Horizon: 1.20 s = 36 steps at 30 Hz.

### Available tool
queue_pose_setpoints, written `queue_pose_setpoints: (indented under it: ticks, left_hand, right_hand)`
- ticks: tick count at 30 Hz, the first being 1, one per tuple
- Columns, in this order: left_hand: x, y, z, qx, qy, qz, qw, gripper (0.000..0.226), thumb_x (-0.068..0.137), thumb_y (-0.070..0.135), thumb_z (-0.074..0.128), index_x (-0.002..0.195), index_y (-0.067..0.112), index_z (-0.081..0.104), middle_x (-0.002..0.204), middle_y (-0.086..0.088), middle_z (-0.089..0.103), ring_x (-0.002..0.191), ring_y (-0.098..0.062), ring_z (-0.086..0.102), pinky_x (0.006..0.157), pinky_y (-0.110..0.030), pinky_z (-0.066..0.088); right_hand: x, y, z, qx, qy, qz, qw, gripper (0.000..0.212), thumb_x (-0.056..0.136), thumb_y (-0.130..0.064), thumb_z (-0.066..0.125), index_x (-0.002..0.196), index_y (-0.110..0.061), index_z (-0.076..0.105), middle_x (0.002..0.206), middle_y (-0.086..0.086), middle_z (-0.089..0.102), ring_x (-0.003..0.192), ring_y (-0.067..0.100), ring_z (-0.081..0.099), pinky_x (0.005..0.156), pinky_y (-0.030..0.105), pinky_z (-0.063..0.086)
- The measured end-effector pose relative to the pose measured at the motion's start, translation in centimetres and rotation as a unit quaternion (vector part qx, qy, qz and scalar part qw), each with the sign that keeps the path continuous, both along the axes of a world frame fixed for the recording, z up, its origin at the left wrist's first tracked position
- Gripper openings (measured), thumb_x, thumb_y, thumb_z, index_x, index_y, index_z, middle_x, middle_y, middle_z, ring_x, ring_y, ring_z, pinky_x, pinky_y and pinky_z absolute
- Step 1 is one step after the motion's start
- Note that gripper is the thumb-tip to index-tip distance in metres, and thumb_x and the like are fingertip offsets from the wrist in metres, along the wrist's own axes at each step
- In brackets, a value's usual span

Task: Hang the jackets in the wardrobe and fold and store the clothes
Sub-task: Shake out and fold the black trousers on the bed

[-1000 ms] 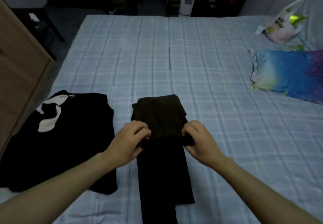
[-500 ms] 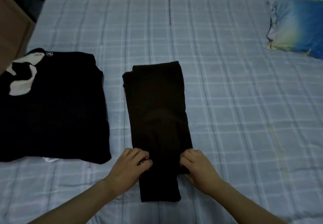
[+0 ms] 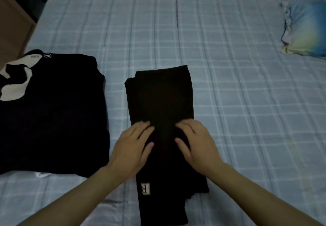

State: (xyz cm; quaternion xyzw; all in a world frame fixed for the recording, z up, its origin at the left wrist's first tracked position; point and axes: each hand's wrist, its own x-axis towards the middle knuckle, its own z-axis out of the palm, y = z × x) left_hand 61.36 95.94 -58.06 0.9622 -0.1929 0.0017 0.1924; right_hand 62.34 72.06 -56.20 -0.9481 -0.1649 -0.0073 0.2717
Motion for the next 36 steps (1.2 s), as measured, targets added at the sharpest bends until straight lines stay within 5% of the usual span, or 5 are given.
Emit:
queue_pose_setpoints:
  ticks: [5,14,23,29,36]
  left_hand:
    - [4.1,-1.6,-5.3,0.107,0.054,0.024,0.992,0.064,0.102,0.048,0.027,0.159,0.02,0.017,0.167,-0.004,0.01,0.154,-0.023,0.005,0.122,-0.051,0.018]
    - [4.0,-0.2,-9.9,0.081,0.084,0.003,0.993,0.066,0.102,0.057,0.02,0.159,0.026,0.013,0.168,0.002,0.006,0.154,-0.019,0.003,0.122,-0.047,0.011]
    - [14.5,-0.4,-2.2,-0.054,-0.029,0.165,0.984,0.055,0.088,0.029,0.066,0.139,0.015,0.05,0.145,-0.007,0.045,0.13,-0.024,0.042,0.105,-0.042,0.039]
    - [25.0,1.5,-0.7,0.054,0.274,0.07,0.958,0.095,0.073,0.049,0.079,0.151,0.031,0.028,0.15,0.001,0.037,0.134,-0.023,0.041,0.112,-0.044,0.036]
    - [30.8,2.2,-2.4,0.032,0.477,0.062,0.876,0.102,0.053,0.035,0.097,0.139,0.029,0.042,0.131,0.003,0.054,0.117,-0.024,0.056,0.102,-0.046,0.05]
  right_hand:
    - [4.0,3.2,-5.3,-0.15,0.045,0.018,0.988,0.075,0.098,-0.064,0.025,0.158,-0.021,0.011,0.165,0.007,-0.006,0.152,0.022,-0.012,0.123,0.046,0.004]
    - [4.6,1.6,-9.9,-0.145,0.112,0.043,0.982,0.076,0.095,-0.069,0.023,0.157,-0.032,0.001,0.165,-0.001,-0.014,0.15,0.017,-0.018,0.122,0.041,-0.002]
    - [15.2,2.2,-2.9,0.033,-0.021,-0.023,0.999,0.039,0.092,-0.024,0.054,0.13,-0.013,0.056,0.128,0.005,0.056,0.119,0.02,0.05,0.103,0.034,0.042]
    - [24.5,2.7,-2.7,-0.199,0.126,0.057,0.97,0.099,0.075,-0.042,0.079,0.154,-0.021,0.023,0.158,0.005,0.028,0.146,0.025,0.023,0.12,0.039,0.016]
    - [30.9,4.7,-3.9,-0.288,0.321,0.089,0.898,0.101,0.052,-0.05,0.09,0.138,-0.031,0.041,0.127,-0.001,0.058,0.114,0.026,0.057,0.097,0.045,0.047]
